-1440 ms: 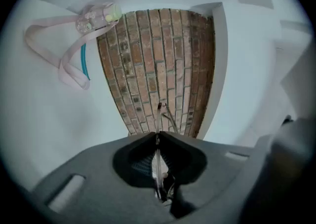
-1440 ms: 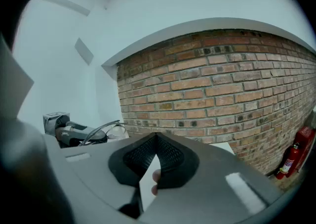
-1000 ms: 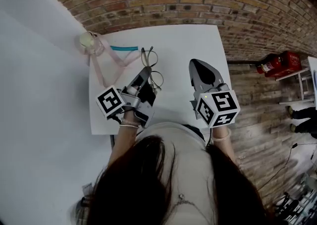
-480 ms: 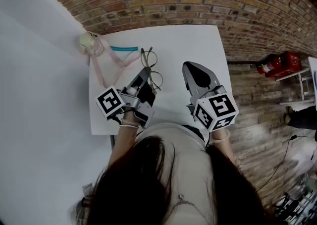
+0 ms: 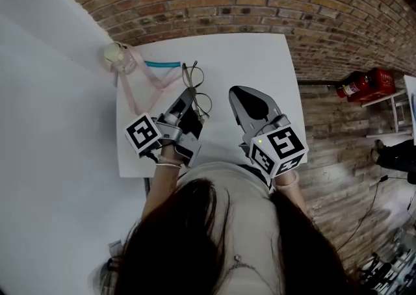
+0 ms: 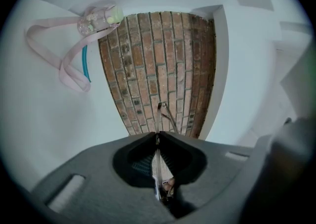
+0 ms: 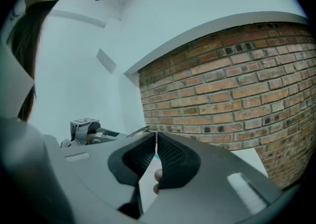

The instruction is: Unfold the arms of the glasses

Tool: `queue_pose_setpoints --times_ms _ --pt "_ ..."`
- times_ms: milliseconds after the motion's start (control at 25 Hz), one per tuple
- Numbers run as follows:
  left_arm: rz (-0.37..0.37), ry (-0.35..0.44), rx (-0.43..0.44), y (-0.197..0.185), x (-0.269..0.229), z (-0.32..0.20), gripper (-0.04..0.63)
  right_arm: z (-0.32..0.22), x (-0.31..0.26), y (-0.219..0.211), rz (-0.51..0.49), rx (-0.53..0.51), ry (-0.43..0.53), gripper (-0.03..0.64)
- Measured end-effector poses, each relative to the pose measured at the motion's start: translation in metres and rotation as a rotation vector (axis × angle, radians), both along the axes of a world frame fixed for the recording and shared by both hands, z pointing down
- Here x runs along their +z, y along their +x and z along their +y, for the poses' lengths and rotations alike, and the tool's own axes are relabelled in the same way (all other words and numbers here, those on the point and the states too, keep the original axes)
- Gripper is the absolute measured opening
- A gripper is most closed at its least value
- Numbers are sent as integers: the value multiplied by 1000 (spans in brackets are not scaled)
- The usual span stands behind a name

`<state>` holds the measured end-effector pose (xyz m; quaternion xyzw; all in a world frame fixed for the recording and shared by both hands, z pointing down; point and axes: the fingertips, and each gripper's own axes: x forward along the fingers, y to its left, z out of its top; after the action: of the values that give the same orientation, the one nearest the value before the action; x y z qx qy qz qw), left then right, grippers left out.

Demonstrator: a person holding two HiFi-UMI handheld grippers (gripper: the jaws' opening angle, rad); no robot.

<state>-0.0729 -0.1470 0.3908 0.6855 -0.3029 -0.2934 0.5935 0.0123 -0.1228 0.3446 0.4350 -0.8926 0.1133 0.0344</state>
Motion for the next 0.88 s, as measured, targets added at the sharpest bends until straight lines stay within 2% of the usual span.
queue_pose_setpoints --times_ms 880 --pt "11 0 -33 -8 -1 -3 25 26 6 -39 15 -185 -10 54"
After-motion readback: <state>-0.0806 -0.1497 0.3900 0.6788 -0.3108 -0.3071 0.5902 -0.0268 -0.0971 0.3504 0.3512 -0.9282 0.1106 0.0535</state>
